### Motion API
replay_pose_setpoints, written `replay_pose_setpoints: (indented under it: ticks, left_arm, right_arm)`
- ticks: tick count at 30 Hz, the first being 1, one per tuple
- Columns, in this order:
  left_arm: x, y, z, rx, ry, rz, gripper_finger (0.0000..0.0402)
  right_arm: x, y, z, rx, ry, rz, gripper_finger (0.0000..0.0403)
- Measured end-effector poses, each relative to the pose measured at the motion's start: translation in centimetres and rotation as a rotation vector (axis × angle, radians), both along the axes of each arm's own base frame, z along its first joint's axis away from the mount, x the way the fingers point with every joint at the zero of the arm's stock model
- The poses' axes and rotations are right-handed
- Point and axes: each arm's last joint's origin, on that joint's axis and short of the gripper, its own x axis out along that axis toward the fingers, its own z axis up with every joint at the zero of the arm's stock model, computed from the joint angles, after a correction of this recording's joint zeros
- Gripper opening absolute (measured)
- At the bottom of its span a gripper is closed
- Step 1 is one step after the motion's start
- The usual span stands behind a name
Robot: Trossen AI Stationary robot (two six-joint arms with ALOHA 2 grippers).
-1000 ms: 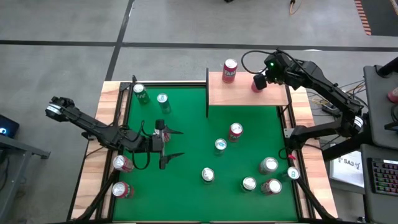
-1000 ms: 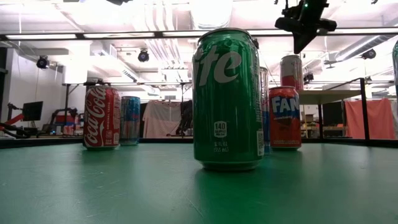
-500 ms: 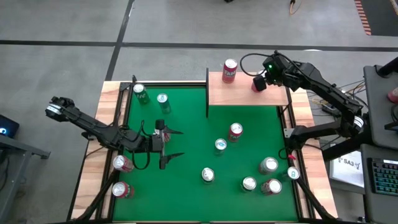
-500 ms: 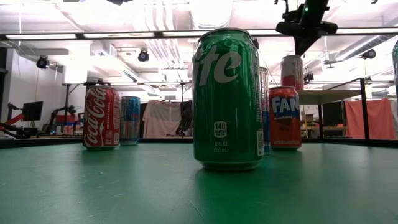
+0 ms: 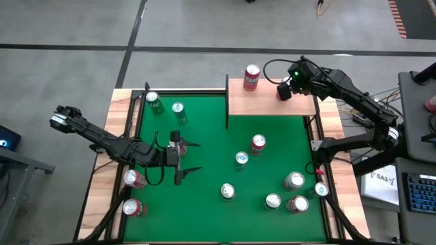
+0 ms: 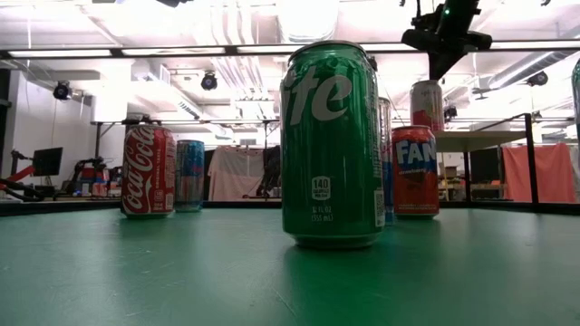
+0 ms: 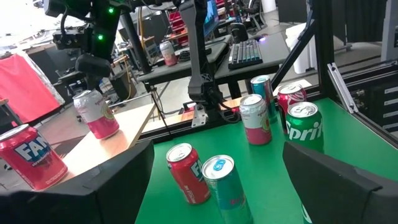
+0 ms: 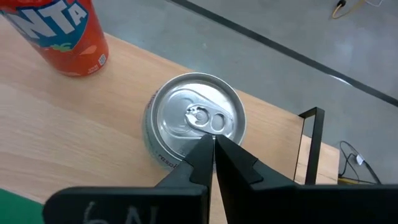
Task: Place canned beverage on shelf
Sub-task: Put the left pink-white soda can on the shelf
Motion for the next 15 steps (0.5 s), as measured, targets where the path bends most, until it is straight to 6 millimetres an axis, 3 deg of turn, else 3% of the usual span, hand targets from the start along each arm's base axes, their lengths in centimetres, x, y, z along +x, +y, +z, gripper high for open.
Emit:
replay_pose_setpoints:
  ticks: [5, 10, 15]
  left_arm:
    - [0.0, 0.0, 0.0, 0.000, 0.000, 0.000, 0.0341]
    - [0.0, 0.0, 0.0, 0.000, 0.000, 0.000, 0.0341]
    - [0.0, 0.0, 0.0, 0.000, 0.000, 0.000, 0.0341]
  right_arm:
    - [-0.2, 0.1, 0.3, -0.007, 0.000, 0.014, 0.0012]
    - [-0.8, 0.8, 2.2, -0.031, -0.073, 0.041, 0.0012]
    - [-1.1, 1.8, 2.2, 0.162, -0.132, 0.159, 0.0012]
